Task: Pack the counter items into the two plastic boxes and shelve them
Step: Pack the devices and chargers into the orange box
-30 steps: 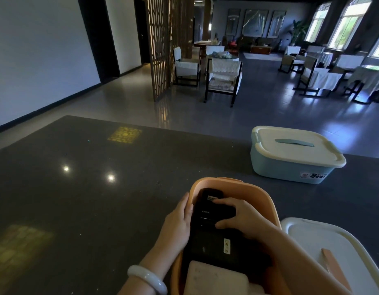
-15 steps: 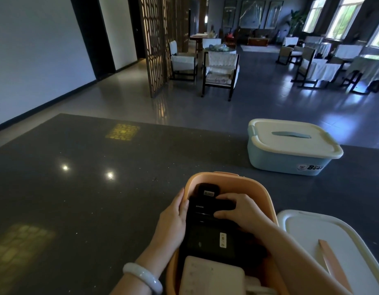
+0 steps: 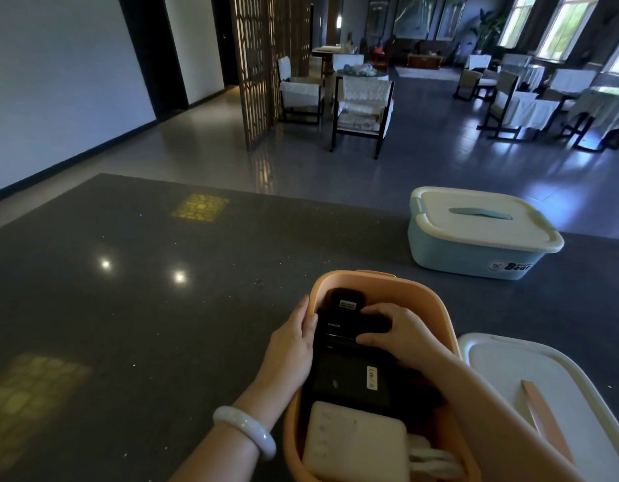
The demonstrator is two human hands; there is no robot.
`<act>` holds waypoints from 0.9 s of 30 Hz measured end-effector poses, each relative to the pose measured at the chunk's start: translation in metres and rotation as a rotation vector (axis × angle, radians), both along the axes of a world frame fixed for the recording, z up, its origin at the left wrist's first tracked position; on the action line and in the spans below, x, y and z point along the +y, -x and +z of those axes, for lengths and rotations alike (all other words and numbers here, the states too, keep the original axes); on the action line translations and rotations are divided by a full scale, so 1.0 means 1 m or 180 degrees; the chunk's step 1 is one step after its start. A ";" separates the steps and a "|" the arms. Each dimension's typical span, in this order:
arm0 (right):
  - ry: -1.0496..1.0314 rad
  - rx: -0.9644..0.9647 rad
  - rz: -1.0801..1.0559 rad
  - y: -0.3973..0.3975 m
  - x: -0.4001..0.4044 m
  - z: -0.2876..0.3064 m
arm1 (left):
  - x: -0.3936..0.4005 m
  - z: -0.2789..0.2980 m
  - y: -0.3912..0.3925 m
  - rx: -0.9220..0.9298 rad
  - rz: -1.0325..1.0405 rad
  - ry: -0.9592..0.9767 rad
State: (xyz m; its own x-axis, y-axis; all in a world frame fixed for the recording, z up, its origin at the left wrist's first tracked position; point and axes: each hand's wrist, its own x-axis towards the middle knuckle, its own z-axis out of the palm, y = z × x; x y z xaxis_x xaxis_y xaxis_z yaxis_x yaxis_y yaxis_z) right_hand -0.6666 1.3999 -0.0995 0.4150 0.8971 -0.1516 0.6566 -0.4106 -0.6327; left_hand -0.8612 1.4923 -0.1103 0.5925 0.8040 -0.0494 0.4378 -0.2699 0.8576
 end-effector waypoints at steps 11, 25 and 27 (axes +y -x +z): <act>-0.0463 -0.0691 0.0683 0.069 0.039 0.057 | 0.010 0.027 0.063 0.0987 0.0364 -0.1019; 0.0150 -0.1411 0.4110 0.354 0.066 0.037 | -0.129 0.034 0.329 0.3718 0.2191 -0.0768; 0.0081 -0.1408 0.4498 0.402 0.050 0.038 | -0.164 0.033 0.363 0.3818 0.2544 -0.0574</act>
